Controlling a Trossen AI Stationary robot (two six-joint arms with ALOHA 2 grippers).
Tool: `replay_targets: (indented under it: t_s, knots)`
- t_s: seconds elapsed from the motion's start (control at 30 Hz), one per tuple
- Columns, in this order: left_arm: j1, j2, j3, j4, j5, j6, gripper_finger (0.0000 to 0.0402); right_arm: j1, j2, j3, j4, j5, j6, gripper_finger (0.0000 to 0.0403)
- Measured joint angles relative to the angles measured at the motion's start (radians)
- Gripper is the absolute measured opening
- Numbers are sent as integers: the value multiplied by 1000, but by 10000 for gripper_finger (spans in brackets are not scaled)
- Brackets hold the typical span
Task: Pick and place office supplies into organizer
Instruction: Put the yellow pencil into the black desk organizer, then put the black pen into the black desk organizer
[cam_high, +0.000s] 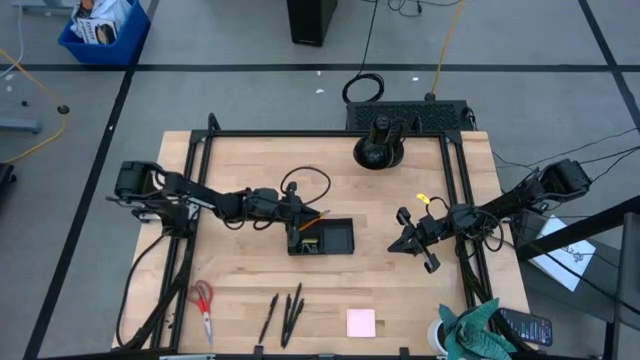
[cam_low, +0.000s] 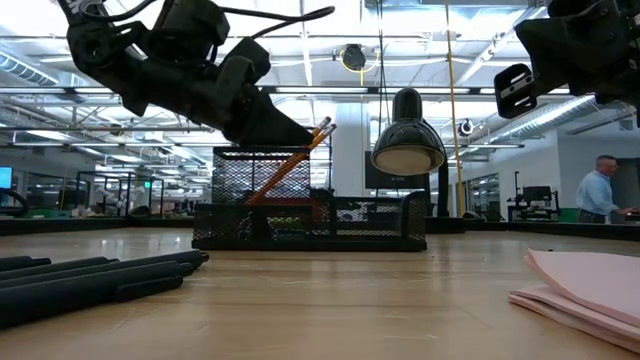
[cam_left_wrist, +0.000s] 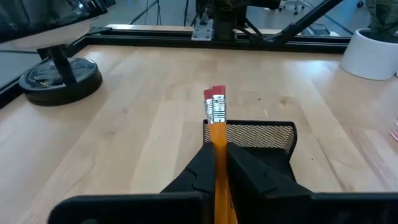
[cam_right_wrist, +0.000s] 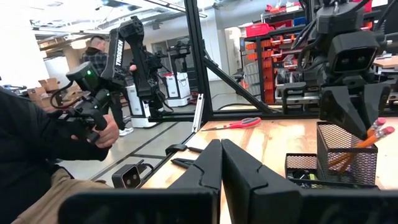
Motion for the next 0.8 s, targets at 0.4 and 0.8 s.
replay_targets:
  t_s: [0.4, 0.8]
  knots:
    - [-1, 3, -1, -16, 1, -13, 139, 0, 0, 0, -1, 0, 0, 0]
    - [-38, -235, 87, -432, -132, -64, 213, 0, 0, 0, -7, -1, 0, 0]
